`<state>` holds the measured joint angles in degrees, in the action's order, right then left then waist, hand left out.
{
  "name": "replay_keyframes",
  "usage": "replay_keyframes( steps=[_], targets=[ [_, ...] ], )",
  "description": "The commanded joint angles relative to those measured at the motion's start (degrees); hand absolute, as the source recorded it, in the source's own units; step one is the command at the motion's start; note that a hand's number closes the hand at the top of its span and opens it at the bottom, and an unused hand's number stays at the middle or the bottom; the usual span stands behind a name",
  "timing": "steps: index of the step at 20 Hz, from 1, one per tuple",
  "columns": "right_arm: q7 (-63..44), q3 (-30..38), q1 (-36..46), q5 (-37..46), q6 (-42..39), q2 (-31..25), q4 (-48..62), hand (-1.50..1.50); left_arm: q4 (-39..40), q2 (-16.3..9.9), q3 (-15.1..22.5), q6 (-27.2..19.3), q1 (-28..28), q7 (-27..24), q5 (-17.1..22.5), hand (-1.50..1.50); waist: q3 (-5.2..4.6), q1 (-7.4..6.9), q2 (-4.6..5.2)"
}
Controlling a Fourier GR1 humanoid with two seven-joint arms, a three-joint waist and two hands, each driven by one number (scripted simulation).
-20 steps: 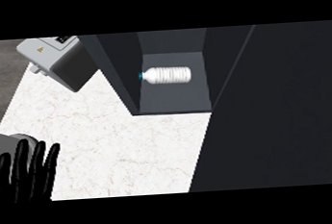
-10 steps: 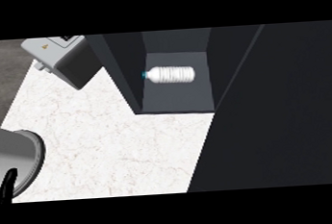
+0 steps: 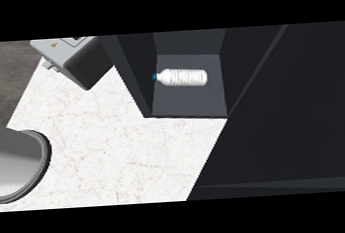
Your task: Pick up the bottled water, place it into the cabinet and close the cabinet
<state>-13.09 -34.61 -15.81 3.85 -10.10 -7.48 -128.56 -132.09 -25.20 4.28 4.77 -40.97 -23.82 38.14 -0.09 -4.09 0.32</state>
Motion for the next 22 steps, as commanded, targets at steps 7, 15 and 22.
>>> replay_keyframes(
  steps=[7,15,22],
  targets=[
    [-11.57,-3.34,26.9,-11.18,17.0,7.39,11.58,1.5,4.14,-2.42,-13.31,13.61,-7.27,-3.52,12.28,-1.5,-0.03,1.42,-0.21],
    [-9.01,11.1,40.86,-25.05,15.21,7.46,24.36,1.5,2.59,-1.01,-19.95,17.72,-11.75,-1.32,17.52,-1.5,0.11,2.52,-0.18],
    [-8.55,23.48,53.71,-31.18,9.02,5.91,39.0,1.5,3.14,0.1,-26.01,23.9,-15.66,-0.21,21.51,-1.5,0.11,2.24,-0.23]
  ],
)
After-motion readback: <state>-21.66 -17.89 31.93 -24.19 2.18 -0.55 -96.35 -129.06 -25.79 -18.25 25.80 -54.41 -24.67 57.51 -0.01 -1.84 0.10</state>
